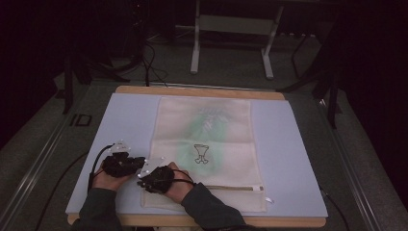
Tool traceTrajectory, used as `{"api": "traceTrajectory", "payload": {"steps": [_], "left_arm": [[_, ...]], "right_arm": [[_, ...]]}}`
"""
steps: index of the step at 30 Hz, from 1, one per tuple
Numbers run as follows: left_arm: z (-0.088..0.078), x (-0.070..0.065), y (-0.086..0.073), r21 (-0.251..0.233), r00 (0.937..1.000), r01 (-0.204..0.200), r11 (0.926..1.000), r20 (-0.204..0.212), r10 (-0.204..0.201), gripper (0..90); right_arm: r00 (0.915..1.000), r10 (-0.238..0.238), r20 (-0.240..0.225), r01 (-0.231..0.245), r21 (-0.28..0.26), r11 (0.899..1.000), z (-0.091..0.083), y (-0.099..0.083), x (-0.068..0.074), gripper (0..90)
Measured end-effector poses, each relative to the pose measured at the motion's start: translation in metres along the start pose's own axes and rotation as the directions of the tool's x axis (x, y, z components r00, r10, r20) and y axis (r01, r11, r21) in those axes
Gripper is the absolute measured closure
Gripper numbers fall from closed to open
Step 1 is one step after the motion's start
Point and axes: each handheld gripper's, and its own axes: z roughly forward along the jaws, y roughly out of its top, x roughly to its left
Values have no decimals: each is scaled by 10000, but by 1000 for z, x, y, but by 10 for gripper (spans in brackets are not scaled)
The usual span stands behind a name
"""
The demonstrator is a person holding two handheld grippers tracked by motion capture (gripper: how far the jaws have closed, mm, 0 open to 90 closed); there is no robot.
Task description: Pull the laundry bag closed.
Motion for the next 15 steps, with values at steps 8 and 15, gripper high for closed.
{"api": "traceTrajectory", "payload": {"steps": [8,15], "left_arm": [[-1,2,-1,-68,10000,90,9999,-29,-91,753],[-3,4,-1,-127,9998,161,9998,-100,-163,753]], "right_arm": [[10000,-5,-68,7,237,9997,12,2,0,797],[9997,-226,-8,226,420,9989,20,5,1,812]]}}
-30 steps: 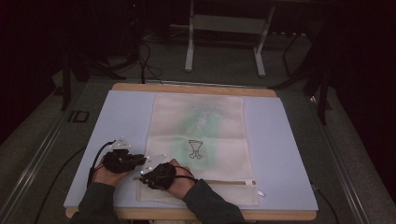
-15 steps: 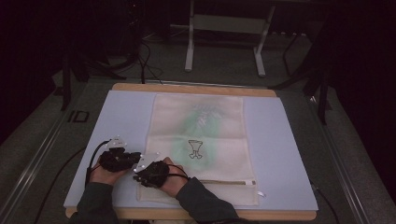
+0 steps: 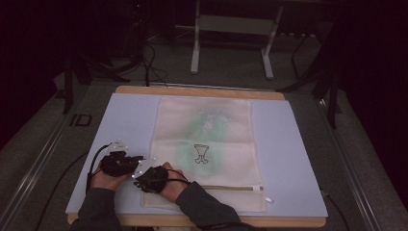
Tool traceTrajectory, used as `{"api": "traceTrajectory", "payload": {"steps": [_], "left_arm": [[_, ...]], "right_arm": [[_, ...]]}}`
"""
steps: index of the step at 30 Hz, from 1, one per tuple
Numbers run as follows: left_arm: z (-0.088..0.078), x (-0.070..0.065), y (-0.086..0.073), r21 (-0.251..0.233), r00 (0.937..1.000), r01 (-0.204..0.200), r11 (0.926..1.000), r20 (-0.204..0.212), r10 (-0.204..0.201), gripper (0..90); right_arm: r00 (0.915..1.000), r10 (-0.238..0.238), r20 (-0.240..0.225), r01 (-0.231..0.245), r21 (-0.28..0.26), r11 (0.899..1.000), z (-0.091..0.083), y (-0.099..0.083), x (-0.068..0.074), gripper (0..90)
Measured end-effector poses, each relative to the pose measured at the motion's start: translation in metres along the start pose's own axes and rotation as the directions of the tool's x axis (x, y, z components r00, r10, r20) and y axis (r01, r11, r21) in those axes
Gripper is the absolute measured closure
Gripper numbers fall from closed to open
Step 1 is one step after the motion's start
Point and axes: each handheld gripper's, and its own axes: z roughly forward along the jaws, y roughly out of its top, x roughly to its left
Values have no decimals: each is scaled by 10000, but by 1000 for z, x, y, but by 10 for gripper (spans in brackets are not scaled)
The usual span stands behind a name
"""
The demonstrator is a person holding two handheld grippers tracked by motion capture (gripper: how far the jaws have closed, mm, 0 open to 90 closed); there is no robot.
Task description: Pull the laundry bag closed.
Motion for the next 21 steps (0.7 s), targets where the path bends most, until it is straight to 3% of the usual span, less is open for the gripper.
{"api": "traceTrajectory", "payload": {"steps": [4,15,21], "left_arm": [[-1,0,0,-126,10000,-11,9999,-29,11,755],[-3,1,0,-215,9999,40,9998,-132,-43,759],[-4,2,-1,-164,9999,112,9998,-93,-113,761]], "right_arm": [[10000,11,8,-11,-74,10000,-1,-1,0,812],[9996,153,-233,-176,-1031,9945,-14,-4,-2,812],[9996,213,-192,-233,-1121,9934,-24,-8,-2,812]]}}
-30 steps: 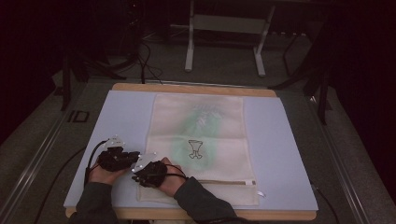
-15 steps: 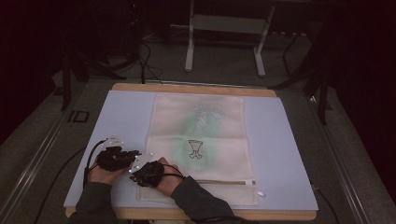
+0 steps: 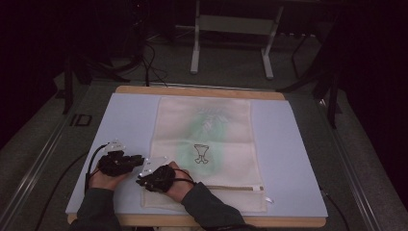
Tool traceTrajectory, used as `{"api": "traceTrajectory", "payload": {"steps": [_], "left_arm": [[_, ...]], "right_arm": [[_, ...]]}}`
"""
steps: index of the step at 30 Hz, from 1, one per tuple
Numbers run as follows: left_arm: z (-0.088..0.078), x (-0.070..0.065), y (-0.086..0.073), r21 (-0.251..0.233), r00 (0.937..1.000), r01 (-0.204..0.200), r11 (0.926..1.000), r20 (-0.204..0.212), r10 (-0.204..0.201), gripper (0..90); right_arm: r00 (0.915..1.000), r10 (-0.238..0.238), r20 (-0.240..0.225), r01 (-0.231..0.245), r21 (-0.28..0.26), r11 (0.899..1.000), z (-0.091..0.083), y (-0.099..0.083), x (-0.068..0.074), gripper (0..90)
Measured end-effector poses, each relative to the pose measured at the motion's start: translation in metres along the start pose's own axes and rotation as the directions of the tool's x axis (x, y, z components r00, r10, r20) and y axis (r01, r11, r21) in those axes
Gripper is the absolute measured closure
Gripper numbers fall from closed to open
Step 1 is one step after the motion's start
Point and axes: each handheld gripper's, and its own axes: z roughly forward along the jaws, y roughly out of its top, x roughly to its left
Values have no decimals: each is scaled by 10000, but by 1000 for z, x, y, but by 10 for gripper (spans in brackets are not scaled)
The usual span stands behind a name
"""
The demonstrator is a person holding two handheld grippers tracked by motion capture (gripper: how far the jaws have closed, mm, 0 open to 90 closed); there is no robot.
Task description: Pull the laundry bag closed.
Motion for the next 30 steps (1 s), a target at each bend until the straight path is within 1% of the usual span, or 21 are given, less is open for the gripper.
{"api": "traceTrajectory", "payload": {"steps": [4,10,17,18,21,23,25,27,30], "left_arm": [[0,-1,0,18,9999,-76,10000,71,76,770],[2,-2,0,117,9995,-114,9999,284,110,812],[3,-4,1,194,9987,-212,9996,461,203,823],[3,-4,1,212,9985,-245,9995,491,234,825],[4,-6,1,285,9963,-378,9989,778,355,850],[5,-7,1,301,9957,-425,9986,834,398,867],[7,-9,1,476,9931,-595,9971,1043,543,877],[9,-11,1,602,9917,-675,9959,1133,604,887],[11,-13,1,774,9895,-765,9941,1288,661,889]], "right_arm": [[9999,-109,42,109,17,9999,-7,-4,1,811],[10000,-20,-48,21,123,9999,-11,-13,-2,810],[9992,268,-313,-261,201,9995,-9,-20,-6,805],[9988,352,-326,-342,299,9990,-8,-20,-7,802],[9981,459,-401,-437,531,9976,-4,-20,-8,806],[9981,469,-408,-446,546,9975,-3,-20,-8,808],[9972,563,-501,-532,607,9967,-4,-21,-9,810],[9959,704,-572,-663,716,9952,-3,-20,-10,807],[9961,698,-537,-653,829,9944,-3,-18,-10,806]]}}
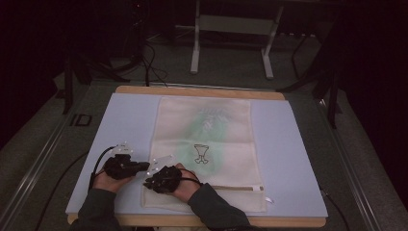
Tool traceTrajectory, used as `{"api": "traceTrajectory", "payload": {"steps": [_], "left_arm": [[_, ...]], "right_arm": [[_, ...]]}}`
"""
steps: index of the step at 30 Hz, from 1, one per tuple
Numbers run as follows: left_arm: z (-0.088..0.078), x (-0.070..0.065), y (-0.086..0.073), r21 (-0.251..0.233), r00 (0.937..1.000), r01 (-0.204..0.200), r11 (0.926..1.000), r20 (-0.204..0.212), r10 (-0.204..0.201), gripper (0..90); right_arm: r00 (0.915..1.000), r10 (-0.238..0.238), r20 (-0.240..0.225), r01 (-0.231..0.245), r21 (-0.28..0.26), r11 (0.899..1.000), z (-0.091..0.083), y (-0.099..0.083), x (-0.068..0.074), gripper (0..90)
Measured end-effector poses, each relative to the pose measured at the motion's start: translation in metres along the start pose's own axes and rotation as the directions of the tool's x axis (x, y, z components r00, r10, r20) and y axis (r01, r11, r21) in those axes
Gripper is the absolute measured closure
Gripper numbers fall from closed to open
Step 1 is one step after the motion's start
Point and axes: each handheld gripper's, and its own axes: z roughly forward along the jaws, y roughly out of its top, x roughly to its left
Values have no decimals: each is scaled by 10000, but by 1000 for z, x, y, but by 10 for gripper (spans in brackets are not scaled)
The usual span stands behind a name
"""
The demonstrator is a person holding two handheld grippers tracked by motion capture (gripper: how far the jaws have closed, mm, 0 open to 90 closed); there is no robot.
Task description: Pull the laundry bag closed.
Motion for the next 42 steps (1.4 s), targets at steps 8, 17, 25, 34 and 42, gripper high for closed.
{"api": "traceTrajectory", "payload": {"steps": [8,17,25,34,42], "left_arm": [[9,-2,0,797,9999,-111,9968,98,103,889],[13,-4,0,1243,9998,180,9921,96,-194,896],[13,-3,1,1367,9989,442,9896,77,-457,899],[12,-6,-1,1436,9982,583,9879,22,-592,899],[11,-15,0,1721,9986,360,9844,-434,-290,900]], "right_arm": [[9996,283,-41,-283,-2,9996,1,1,1,781],[9994,328,106,-327,-125,9994,1,-1,1,808],[9995,328,4,-328,-201,9993,0,-3,2,754],[9990,323,293,-321,-84,9995,1,-1,4,817],[9965,-238,807,252,-159,9996,0,-4,12,820]]}}
